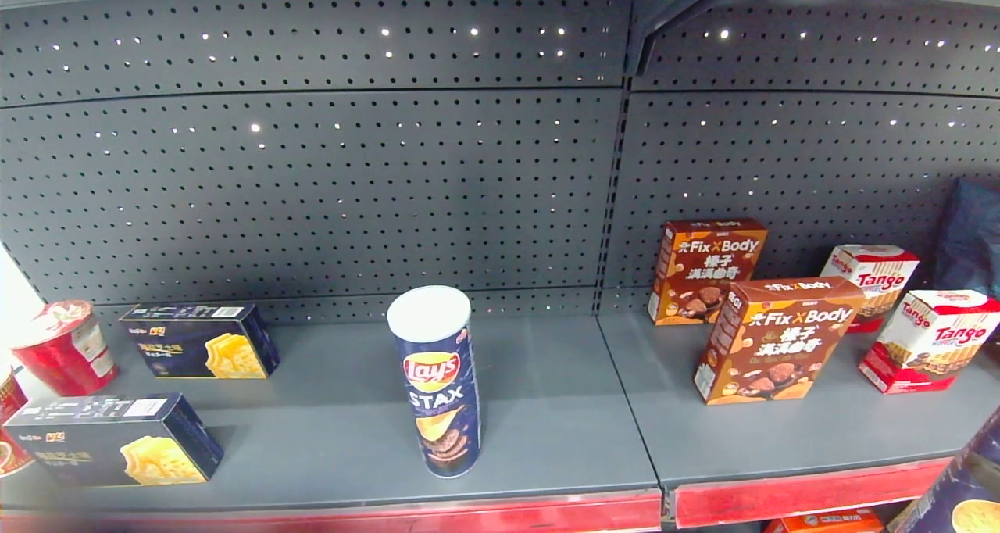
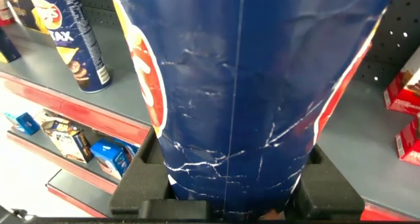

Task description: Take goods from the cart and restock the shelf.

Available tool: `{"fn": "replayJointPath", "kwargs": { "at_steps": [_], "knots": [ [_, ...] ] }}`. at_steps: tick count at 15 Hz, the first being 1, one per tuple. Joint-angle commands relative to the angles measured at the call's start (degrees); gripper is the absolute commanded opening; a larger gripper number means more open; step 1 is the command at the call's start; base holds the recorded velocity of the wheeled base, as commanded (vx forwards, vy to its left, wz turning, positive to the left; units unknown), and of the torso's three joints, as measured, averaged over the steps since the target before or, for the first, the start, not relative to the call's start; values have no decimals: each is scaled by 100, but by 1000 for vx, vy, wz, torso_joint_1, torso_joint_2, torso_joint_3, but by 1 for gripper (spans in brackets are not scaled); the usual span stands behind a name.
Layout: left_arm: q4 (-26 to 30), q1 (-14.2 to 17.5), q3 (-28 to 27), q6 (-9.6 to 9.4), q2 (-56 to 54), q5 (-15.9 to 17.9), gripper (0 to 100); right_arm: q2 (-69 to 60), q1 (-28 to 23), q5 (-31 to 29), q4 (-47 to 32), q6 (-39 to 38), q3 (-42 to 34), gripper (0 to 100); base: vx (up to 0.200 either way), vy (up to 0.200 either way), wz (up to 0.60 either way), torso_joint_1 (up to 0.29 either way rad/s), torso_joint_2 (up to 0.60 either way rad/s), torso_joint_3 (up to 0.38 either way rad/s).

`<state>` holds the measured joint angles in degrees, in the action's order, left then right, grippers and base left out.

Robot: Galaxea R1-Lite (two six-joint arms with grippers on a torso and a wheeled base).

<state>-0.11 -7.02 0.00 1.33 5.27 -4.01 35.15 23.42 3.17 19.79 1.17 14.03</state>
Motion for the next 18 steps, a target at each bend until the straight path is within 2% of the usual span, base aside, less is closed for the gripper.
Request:
{"fn": "replayJointPath", "kwargs": {
  "at_steps": [1, 6, 8, 9, 10, 15, 18],
  "knots": [
    [-7, -1, 0, -1, 36, -3, 100, 107, 84, 79, -1, 50, 232, 0, 0, 0, 0, 0, 0, 0],
    [-7, -1, 0, -1, 36, -3, 100, 1434, 321, 184, -54, 50, 1348, 0, 0, 0, 0, 0, 0, 0],
    [-7, -1, 0, -1, 36, -3, 100, 1917, 682, 166, -36, 50, 1629, 0, 0, 0, 0, 0, 0, 0],
    [-7, -1, 0, -1, 36, -3, 100, 2190, 1086, 140, -27, 50, 1752, 0, 0, 0, 0, 0, 0, 0],
    [-7, -1, 0, -1, 36, -3, 100, 2400, 1200, 105, -19, 50, 1805, 0, 0, 0, 0, 0, 0, 0],
    [-7, -1, 0, -1, 36, -3, 100, 3561, 1235, -545, 87, -29, 2429, 0, 0, 0, 0, 0, 0, 0],
    [-7, -1, 0, -1, 36, -3, 100, 3868, 1227, -422, 228, -258, 2499, 0, 0, 0, 400, 2, 2, 2]
  ]
}}
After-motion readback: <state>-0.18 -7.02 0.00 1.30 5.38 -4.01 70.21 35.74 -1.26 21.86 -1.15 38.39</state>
